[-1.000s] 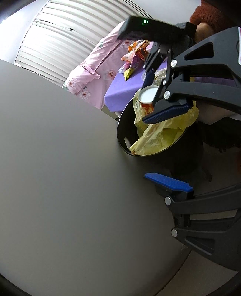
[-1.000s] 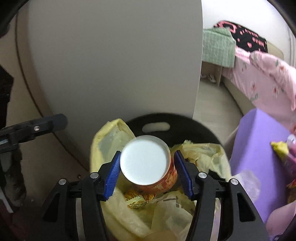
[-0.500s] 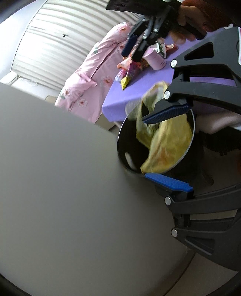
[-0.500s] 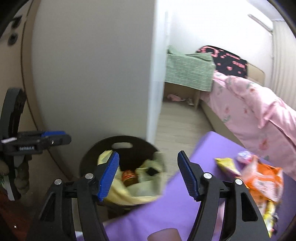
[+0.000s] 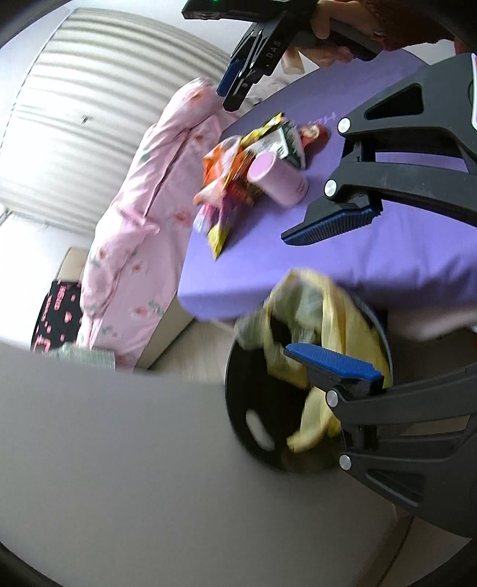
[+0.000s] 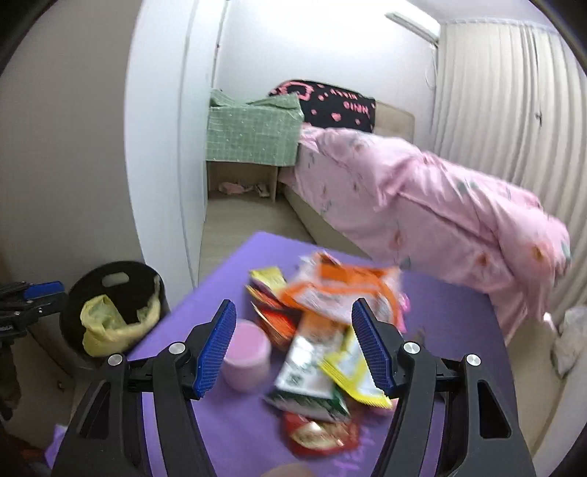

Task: Collect trash
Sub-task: 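Move both grippers back over the trash pile on the table, then grasp the yellow chip bag with the left gripper while the right gripper grasps the orange bag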

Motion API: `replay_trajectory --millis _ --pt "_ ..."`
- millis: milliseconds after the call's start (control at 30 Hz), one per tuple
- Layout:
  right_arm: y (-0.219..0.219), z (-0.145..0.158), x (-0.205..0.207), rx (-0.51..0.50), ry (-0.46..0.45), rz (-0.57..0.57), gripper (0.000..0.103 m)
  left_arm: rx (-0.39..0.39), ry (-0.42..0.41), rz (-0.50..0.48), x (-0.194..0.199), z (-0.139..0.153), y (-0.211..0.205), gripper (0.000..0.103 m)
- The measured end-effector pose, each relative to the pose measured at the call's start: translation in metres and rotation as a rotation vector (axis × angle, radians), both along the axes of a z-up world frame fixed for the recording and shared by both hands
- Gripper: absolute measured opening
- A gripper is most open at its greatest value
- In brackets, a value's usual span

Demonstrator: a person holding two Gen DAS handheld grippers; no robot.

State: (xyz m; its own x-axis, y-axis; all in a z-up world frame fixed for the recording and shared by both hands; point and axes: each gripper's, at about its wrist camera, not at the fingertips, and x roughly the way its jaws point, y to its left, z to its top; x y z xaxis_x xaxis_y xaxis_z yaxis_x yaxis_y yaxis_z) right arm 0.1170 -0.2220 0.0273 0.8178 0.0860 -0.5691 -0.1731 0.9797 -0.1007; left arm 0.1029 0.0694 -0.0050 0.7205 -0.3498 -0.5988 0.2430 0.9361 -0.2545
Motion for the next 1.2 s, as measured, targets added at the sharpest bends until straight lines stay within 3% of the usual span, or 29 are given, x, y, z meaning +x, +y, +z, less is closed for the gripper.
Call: replay_trajectory --millis 333,733,900,1033,1200 --pt "-0.054 -0.023 -0.028 0.013 0.042 -0.084 0.062 0.111 -0.027 -0.028 0.002 0.001 -0.074 0.053" --pt "-0.094 -0.030 -0.035 0.053 0.045 -0.205 0.062 0.116 -0.056 -0.214 0.014 -0.004 -0.135 0.053" --pt "-0.104 -0.029 -0.019 0.042 0.048 -0.193 0.062 0.077 -0.060 -0.267 0.048 0.002 -0.157 0.053" --pt "-0.118 -0.028 0.004 -0.006 0.029 -0.203 0.062 0.020 -0.022 -0.247 0.097 0.016 -0.161 0.053" --pt "-0.138 -0.027 0.031 0.042 0.021 -0.185 0.062 0.003 0.129 -0.158 0.171 0.004 -0.159 0.053"
